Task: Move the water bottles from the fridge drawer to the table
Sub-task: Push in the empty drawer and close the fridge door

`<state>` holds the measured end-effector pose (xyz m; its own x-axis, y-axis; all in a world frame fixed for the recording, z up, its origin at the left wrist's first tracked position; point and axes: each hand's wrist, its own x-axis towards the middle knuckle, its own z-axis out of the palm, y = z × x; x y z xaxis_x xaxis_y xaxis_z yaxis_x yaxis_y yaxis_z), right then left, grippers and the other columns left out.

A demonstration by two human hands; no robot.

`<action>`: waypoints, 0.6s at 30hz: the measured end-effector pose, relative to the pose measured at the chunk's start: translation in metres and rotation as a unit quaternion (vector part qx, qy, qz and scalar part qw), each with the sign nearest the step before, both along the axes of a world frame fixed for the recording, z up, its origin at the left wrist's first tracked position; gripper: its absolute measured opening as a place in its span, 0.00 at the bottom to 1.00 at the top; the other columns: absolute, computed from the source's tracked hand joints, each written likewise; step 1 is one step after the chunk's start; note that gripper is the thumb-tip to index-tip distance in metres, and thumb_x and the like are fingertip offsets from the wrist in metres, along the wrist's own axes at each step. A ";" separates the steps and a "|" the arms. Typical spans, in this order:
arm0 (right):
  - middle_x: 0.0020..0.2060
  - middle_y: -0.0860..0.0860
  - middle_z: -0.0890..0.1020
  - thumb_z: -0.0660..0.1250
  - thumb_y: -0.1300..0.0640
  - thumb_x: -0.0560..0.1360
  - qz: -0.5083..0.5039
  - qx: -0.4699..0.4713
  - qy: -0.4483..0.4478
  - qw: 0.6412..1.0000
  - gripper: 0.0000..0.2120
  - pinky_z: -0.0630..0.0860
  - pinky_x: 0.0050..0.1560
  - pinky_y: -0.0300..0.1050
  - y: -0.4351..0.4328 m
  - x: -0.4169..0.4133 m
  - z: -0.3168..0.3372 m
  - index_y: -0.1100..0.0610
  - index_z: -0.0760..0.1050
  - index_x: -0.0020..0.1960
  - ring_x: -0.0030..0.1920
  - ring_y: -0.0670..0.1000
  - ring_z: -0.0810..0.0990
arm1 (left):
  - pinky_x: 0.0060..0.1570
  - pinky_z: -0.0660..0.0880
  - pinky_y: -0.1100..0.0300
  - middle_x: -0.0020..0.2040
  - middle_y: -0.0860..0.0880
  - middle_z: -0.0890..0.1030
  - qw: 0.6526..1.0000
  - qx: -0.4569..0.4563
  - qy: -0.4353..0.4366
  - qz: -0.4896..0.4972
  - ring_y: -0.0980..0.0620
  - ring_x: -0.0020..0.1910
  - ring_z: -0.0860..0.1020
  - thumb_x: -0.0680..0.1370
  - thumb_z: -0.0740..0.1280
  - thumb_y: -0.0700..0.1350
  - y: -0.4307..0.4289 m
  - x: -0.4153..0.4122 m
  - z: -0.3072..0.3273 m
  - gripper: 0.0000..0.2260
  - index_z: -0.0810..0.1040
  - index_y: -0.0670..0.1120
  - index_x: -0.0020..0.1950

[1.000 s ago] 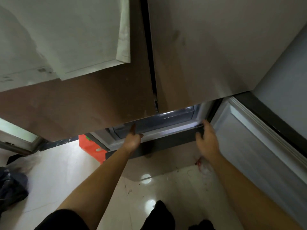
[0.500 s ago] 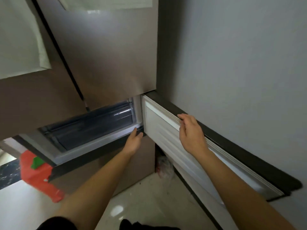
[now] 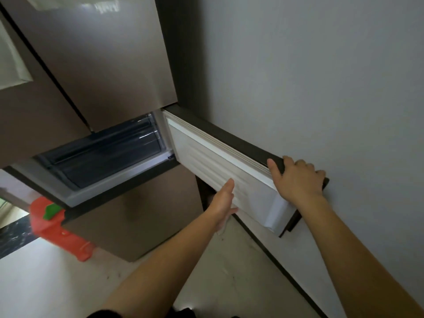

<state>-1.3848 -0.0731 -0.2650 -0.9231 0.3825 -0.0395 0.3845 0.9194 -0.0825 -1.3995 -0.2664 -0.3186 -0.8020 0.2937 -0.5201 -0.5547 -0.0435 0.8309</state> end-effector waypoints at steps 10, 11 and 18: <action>0.62 0.52 0.81 0.43 0.23 0.74 0.094 -0.216 -0.059 0.970 0.39 0.75 0.57 0.49 -0.096 0.056 0.007 0.45 0.73 0.70 0.61 0.56 0.79 | 0.69 0.68 0.40 0.75 0.55 0.67 0.999 -0.002 0.040 0.001 0.52 0.73 0.67 0.75 0.58 0.72 -0.104 0.049 -0.011 0.34 0.63 0.57 0.77; 0.63 0.51 0.81 0.44 0.25 0.75 0.101 -0.262 -0.074 0.957 0.37 0.74 0.57 0.48 -0.114 0.058 0.007 0.45 0.74 0.70 0.61 0.55 0.79 | 0.68 0.68 0.39 0.74 0.54 0.69 0.999 -0.003 0.041 0.001 0.52 0.72 0.68 0.73 0.59 0.73 -0.124 0.053 -0.012 0.35 0.65 0.59 0.76; 0.69 0.43 0.68 0.54 0.34 0.80 0.093 -0.500 -0.046 0.860 0.34 0.60 0.70 0.41 -0.280 0.055 -0.024 0.51 0.56 0.80 0.74 0.50 0.65 | 0.69 0.68 0.44 0.61 0.52 0.82 0.999 0.013 0.027 0.023 0.49 0.65 0.76 0.81 0.55 0.63 -0.279 0.085 0.003 0.21 0.79 0.56 0.65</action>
